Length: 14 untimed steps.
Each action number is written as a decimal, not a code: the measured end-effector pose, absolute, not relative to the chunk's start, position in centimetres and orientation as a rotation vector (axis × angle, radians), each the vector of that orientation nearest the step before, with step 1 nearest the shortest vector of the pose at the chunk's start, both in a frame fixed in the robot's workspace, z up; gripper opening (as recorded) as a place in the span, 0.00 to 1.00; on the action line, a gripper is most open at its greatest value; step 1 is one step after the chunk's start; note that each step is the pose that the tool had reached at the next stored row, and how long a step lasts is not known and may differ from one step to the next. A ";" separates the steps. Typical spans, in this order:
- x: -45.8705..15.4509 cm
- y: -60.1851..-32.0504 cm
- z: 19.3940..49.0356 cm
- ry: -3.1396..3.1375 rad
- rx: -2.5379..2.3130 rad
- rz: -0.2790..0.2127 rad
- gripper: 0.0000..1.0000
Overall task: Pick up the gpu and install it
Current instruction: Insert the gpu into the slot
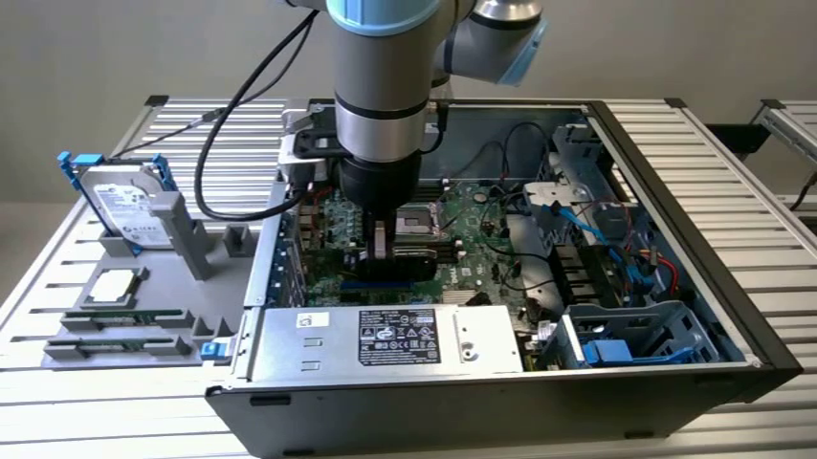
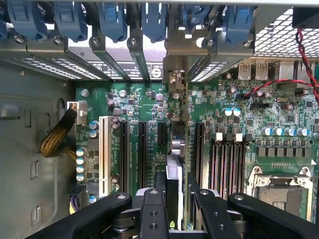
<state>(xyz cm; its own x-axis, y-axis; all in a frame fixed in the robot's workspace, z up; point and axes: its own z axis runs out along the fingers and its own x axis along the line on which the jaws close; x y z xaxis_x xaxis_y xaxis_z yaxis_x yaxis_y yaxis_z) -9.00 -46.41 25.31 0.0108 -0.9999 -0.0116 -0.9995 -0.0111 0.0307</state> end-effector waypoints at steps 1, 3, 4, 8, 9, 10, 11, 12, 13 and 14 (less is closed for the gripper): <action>-9.0 -46.4 25.3 -2.199 2.223 -0.047 0.27; -9.0 -46.4 25.3 -2.199 2.224 -0.051 0.27; -9.0 -46.4 25.3 -2.200 2.224 -0.053 0.27; -9.0 -46.4 25.3 -2.200 2.225 -0.066 0.27; -9.0 -46.4 25.3 -2.200 2.225 -0.069 0.27; -9.0 -46.4 25.3 -2.200 2.225 -0.071 0.27; -9.0 -46.4 25.3 -2.200 2.225 -0.074 0.27; -9.0 -46.4 25.3 -2.199 2.224 -0.076 0.27; -9.0 -46.4 25.3 -2.199 2.224 -0.079 0.27; -9.0 -46.4 25.3 -2.199 2.224 -0.081 0.27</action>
